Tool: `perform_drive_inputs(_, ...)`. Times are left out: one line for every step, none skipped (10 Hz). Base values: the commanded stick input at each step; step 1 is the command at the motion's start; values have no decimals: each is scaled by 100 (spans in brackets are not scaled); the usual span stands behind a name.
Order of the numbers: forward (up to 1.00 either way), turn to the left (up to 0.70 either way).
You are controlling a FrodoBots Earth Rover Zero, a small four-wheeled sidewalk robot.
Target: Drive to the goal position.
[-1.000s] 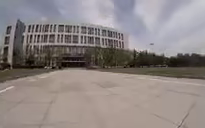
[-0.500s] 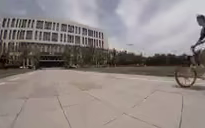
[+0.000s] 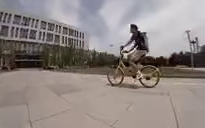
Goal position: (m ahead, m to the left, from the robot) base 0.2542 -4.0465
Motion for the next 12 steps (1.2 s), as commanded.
perform_drive_inputs(0, -70)
perform_drive_inputs(0, -70)
perform_drive_inputs(0, -70)
perform_drive_inputs(0, -70)
perform_drive_inputs(0, -70)
perform_drive_inputs(0, -70)
perform_drive_inputs(0, -70)
perform_drive_inputs(0, -70)
perform_drive_inputs(0, -70)
perform_drive_inputs(0, -70)
perform_drive_inputs(0, -70)
perform_drive_inputs(0, -70)
